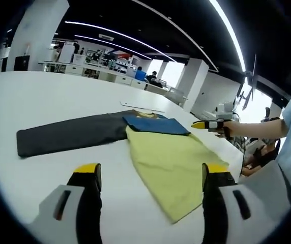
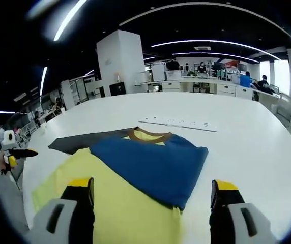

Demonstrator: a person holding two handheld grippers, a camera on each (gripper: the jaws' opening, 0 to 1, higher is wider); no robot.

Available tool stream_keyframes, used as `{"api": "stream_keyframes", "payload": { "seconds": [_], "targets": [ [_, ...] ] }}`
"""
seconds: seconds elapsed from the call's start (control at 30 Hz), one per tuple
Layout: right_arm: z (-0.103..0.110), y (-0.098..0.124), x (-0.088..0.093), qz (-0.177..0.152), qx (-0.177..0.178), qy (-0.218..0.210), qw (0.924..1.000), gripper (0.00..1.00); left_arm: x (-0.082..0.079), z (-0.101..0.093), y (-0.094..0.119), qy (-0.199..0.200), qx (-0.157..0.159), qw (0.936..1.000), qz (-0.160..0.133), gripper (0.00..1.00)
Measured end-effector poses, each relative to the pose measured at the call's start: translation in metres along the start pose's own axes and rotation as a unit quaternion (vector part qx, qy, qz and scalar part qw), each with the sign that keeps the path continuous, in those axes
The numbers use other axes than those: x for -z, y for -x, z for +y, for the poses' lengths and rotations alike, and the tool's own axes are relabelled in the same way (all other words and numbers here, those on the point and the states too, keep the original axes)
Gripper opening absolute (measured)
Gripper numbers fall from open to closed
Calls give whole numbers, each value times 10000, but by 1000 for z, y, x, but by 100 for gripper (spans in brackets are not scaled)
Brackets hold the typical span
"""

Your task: Fold the garment on the visible template until the final outline fits inside the template.

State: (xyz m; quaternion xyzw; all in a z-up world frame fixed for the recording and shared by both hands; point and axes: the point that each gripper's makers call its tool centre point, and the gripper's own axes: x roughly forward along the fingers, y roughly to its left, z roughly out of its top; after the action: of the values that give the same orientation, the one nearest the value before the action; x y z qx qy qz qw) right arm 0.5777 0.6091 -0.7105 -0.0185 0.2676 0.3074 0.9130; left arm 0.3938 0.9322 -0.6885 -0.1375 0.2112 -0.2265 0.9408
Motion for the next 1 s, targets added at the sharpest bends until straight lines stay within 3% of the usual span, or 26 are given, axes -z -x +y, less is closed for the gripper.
{"api": "stream_keyframes", "payload": {
  "seconds": [0.1,0.23,0.33,0.6,0.63,0.7,0.87,1.0],
  "targets": [
    [-1,4,2,-44,5,-20,10000,97,-9,36,8,236,-585,9977,-227,75],
    [-1,6,9,6,-7,-31,10000,98,-13,72,21,587,-1099,9911,-466,74],
    [-1,9,10,-49,-18,-163,9999,98,-12,92,31,516,-1335,9887,-443,73],
    [4,31,12,-209,-142,-206,9995,98,-11,139,38,771,-1626,9826,-463,72],
    [3,36,14,-214,-133,-233,9994,98,-10,150,40,995,-1850,9764,-502,71],
    [1,41,18,-197,-61,-236,9995,97,-12,161,41,1060,-1928,9737,-585,70],
    [-11,52,33,-133,139,-340,9992,95,-4,182,42,1294,-2408,9609,-453,66],
    [-14,58,41,-87,220,-352,9991,94,0,190,38,1472,-2548,9548,-410,60]
  ]
}}
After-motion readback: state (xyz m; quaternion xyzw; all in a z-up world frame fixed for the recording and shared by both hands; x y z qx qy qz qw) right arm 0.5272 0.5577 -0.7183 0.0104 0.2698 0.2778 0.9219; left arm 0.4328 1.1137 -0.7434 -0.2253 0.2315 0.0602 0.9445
